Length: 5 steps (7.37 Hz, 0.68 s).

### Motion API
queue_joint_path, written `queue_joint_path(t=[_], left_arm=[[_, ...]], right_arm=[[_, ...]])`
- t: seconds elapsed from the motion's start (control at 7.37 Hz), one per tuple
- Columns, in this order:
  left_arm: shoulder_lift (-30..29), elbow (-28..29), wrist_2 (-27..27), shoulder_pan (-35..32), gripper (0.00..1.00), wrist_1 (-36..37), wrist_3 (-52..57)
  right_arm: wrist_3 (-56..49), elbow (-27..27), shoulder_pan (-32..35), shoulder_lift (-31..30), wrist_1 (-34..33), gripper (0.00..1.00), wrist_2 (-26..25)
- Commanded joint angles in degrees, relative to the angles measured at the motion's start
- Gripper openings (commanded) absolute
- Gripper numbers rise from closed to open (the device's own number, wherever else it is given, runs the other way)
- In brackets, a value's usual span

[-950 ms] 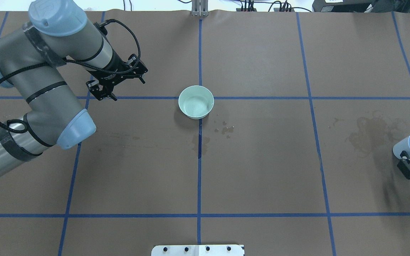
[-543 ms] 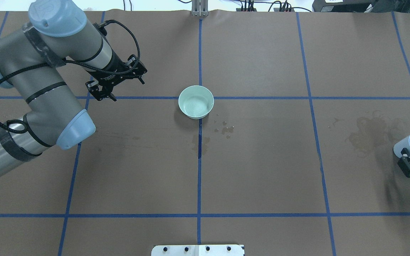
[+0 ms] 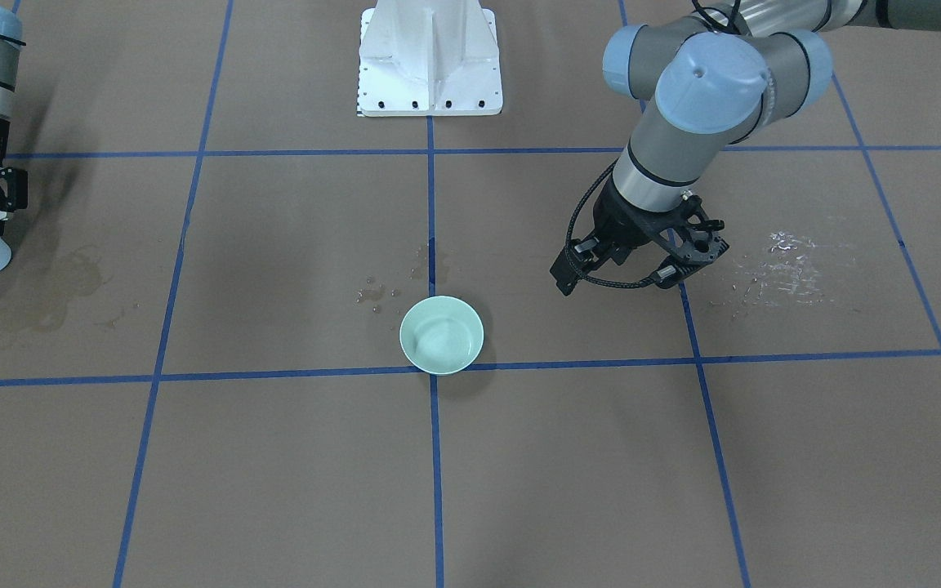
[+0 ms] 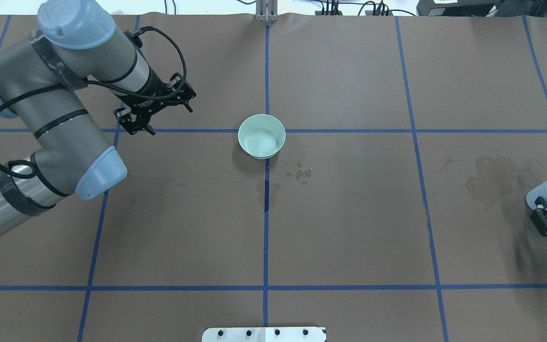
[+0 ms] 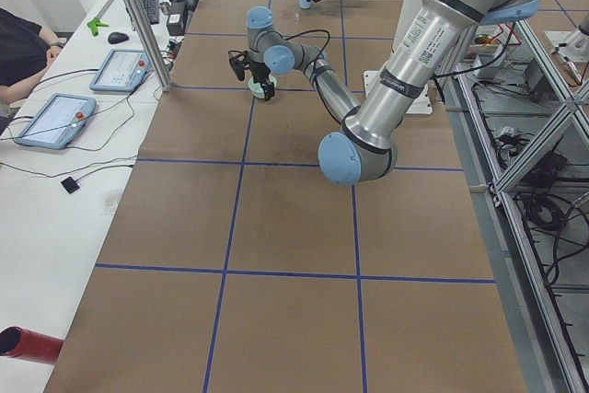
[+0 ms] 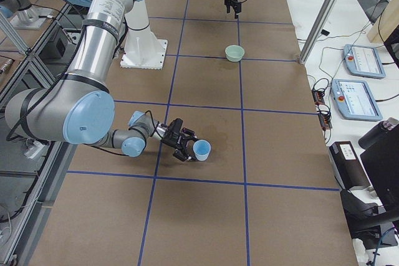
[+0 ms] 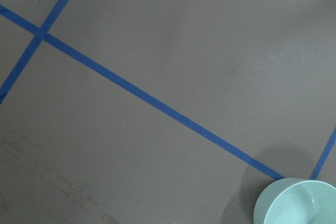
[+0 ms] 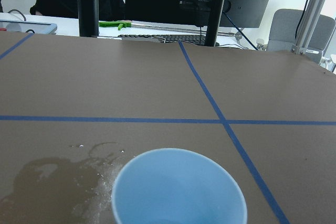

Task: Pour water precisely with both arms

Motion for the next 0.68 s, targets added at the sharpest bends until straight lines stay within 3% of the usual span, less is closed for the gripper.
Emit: queue_joint_path(t=[0.0, 0.54], left_arm=[[0.0, -0.1, 0.0, 0.0, 1.00, 0.0, -0.1], [0.0, -0.1, 0.0, 0.0, 1.00, 0.0, -0.1]], right_arm=[[0.0, -1.2, 0.0, 1.5, 0.0, 0.99, -0.1], [0.0, -2.1, 0.1, 2.1, 0.0, 0.99, -0.1]])
